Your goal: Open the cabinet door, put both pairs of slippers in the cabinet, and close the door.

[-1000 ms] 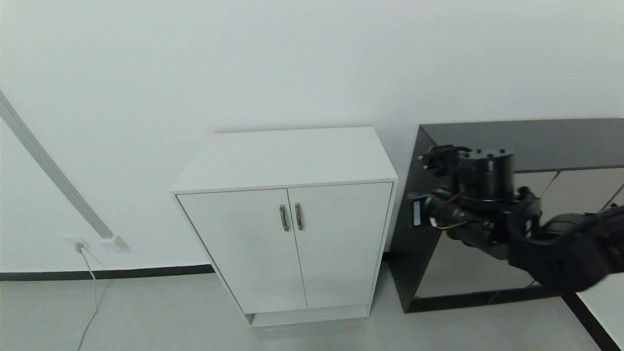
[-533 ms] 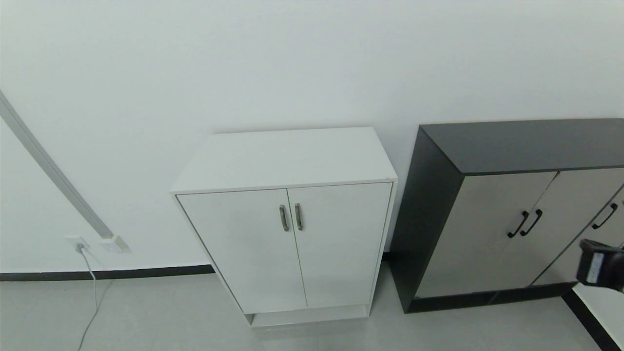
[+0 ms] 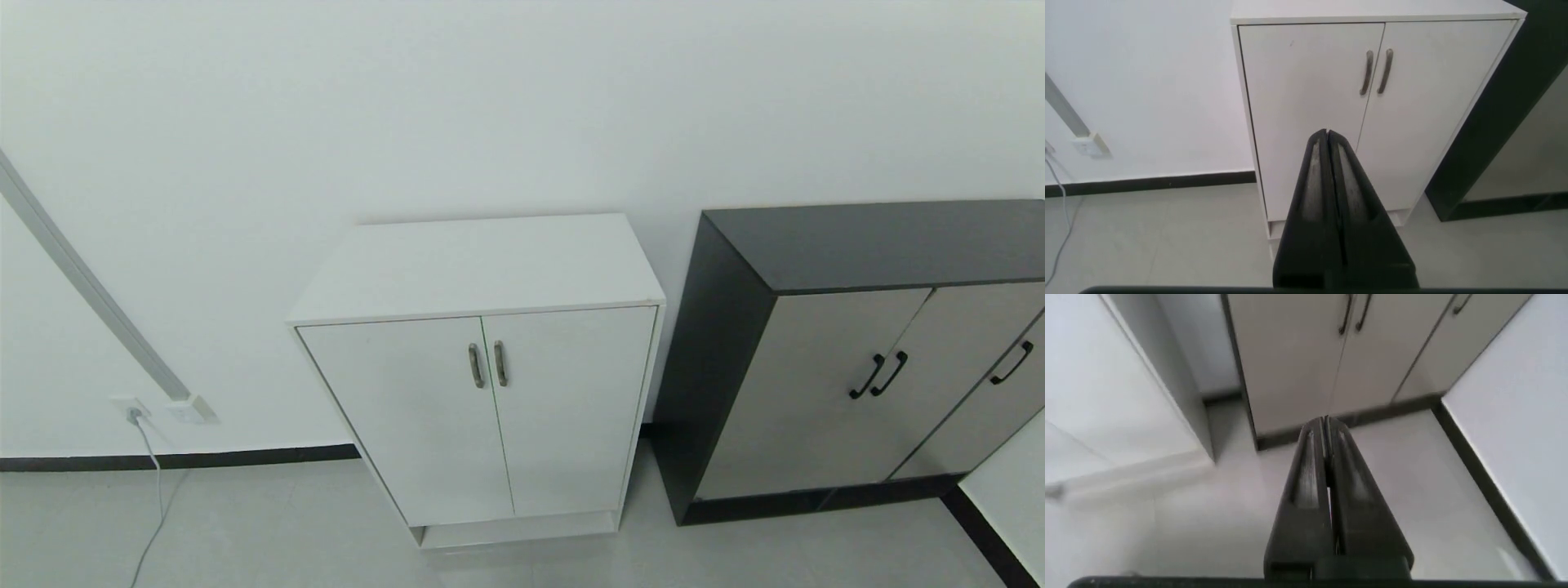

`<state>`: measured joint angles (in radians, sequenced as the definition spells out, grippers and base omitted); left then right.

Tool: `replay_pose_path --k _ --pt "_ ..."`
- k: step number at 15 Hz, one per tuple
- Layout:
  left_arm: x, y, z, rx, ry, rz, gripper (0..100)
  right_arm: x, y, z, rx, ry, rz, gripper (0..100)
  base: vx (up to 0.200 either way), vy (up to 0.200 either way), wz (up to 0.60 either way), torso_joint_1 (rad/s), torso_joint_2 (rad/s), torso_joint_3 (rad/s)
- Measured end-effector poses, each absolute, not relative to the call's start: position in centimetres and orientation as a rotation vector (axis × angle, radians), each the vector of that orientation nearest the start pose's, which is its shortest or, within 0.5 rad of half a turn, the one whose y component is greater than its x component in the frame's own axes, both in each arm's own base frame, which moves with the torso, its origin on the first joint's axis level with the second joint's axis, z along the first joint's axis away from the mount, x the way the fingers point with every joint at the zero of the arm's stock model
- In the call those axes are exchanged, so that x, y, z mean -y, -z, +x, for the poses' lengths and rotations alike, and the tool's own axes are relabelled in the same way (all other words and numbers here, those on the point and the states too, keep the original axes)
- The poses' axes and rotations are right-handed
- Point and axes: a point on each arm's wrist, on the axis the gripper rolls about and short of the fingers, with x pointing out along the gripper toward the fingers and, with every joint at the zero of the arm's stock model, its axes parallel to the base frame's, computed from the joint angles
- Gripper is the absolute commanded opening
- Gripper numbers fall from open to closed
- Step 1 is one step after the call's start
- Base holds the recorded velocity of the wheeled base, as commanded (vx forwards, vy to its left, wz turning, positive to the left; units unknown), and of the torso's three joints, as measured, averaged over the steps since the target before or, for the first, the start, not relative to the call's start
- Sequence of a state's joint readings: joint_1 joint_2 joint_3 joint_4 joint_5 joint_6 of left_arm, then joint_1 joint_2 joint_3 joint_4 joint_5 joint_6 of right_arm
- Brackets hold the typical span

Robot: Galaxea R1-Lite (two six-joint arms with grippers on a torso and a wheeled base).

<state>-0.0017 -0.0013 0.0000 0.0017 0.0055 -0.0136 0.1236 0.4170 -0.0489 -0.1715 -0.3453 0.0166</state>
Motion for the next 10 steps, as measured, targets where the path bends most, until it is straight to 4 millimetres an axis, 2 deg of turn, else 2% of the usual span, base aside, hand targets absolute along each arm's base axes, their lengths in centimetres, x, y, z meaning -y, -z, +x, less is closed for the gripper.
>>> replay_pose_path --k 2,6,10 --pt "0.0 -7.5 -2.3 0.000 -0.004 -0.014 0 0.7 -9.7 -0.4 -0.124 0.153 -0.012 0 0.000 0.000 0.00 0.000 0.00 0.000" --pt "0.0 -7.5 -2.3 0.000 -0.003 -0.013 0 0.1 -7.9 -1.4 -0.110 -0.151 0.022 0 0.000 0.000 0.00 0.000 0.00 0.000" --pt "0.0 -7.5 -2.3 0.000 -0.003 -0.014 0 0.0 -7.8 -1.5 -0.101 -0.096 -0.007 0 0.000 0.000 0.00 0.000 0.00 0.000"
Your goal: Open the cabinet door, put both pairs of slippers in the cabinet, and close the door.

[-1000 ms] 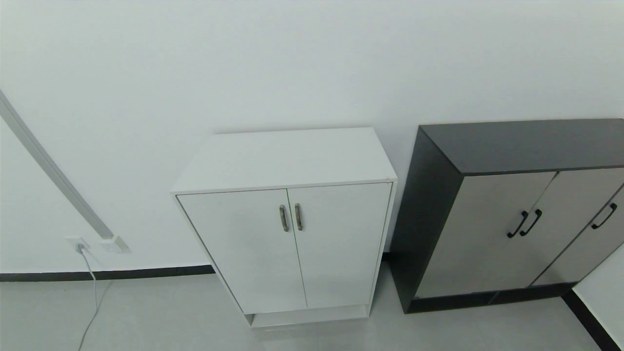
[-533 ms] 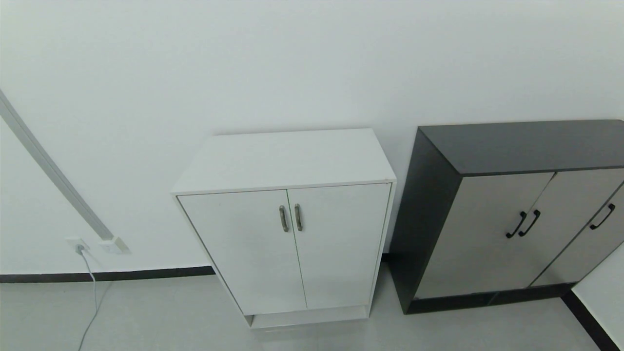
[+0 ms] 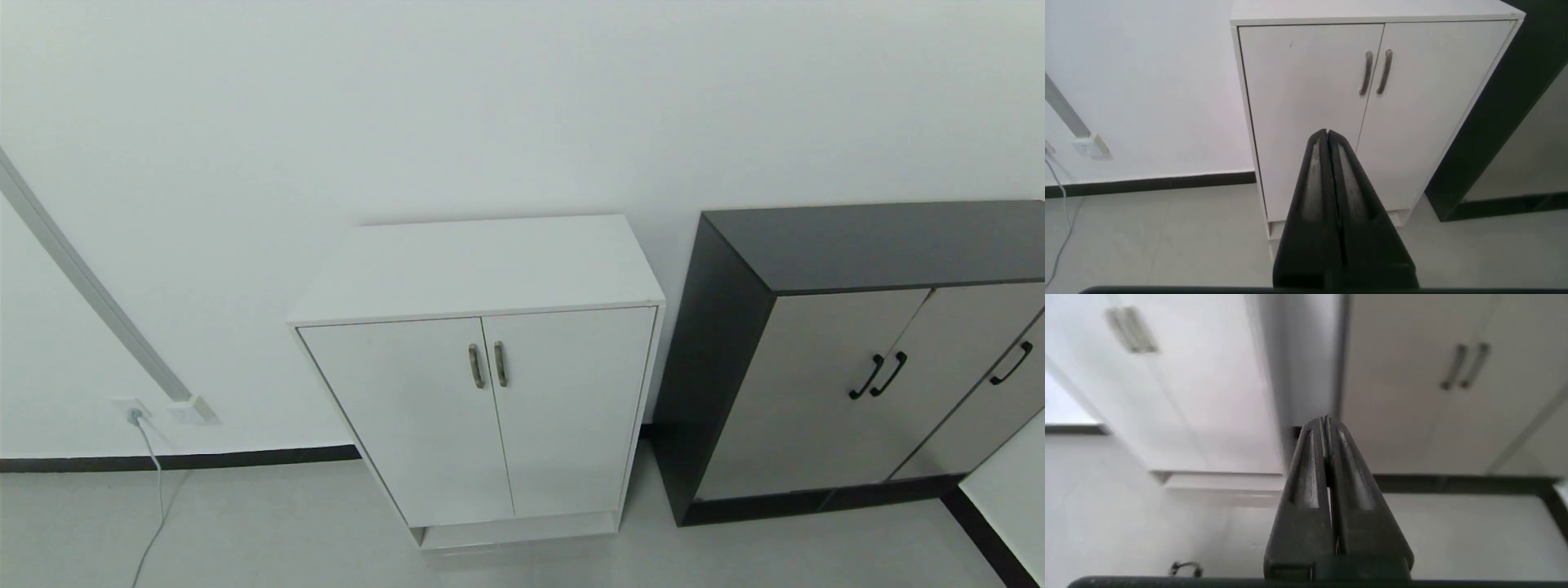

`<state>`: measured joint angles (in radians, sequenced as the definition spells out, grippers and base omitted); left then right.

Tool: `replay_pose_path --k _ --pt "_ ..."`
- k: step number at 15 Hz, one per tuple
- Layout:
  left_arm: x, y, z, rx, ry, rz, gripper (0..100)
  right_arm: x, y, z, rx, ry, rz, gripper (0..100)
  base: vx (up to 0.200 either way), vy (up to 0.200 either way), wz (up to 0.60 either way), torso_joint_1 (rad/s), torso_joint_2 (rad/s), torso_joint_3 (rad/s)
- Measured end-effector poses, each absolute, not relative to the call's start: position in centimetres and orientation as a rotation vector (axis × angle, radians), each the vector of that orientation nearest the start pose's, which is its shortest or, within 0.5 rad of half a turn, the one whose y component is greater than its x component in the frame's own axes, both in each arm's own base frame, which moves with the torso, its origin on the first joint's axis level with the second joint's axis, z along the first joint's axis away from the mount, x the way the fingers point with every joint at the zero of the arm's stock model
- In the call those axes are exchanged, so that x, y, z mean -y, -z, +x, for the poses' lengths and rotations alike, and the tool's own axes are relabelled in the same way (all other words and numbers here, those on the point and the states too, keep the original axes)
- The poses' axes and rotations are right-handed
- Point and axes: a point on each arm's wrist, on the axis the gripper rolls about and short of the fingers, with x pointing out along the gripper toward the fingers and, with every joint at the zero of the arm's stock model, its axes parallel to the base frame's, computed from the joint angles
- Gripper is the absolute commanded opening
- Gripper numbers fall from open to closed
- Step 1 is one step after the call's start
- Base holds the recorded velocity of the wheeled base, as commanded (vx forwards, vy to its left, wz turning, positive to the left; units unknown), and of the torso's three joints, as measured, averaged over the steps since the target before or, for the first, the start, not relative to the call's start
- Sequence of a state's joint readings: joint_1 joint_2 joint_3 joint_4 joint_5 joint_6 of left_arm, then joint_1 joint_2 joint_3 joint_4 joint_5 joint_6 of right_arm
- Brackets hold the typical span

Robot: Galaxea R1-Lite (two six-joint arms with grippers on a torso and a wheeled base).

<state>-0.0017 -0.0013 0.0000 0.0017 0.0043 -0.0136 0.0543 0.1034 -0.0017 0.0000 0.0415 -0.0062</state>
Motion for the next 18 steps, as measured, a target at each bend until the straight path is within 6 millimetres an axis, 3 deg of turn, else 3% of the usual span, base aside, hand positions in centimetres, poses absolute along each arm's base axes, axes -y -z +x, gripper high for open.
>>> replay_pose_path --k 7,18 --pt "-0.02 -7.54 -2.29 0.000 -0.007 -0.011 0 -0.09 -7.61 -2.24 -0.003 -0.043 0.052 0 0.000 0.000 0.00 0.000 0.00 0.000" --pt "-0.02 -7.53 -2.29 0.000 -0.006 -0.008 0 -0.10 -7.60 -2.31 0.008 -0.043 0.043 0 0.000 0.000 0.00 0.000 0.00 0.000"
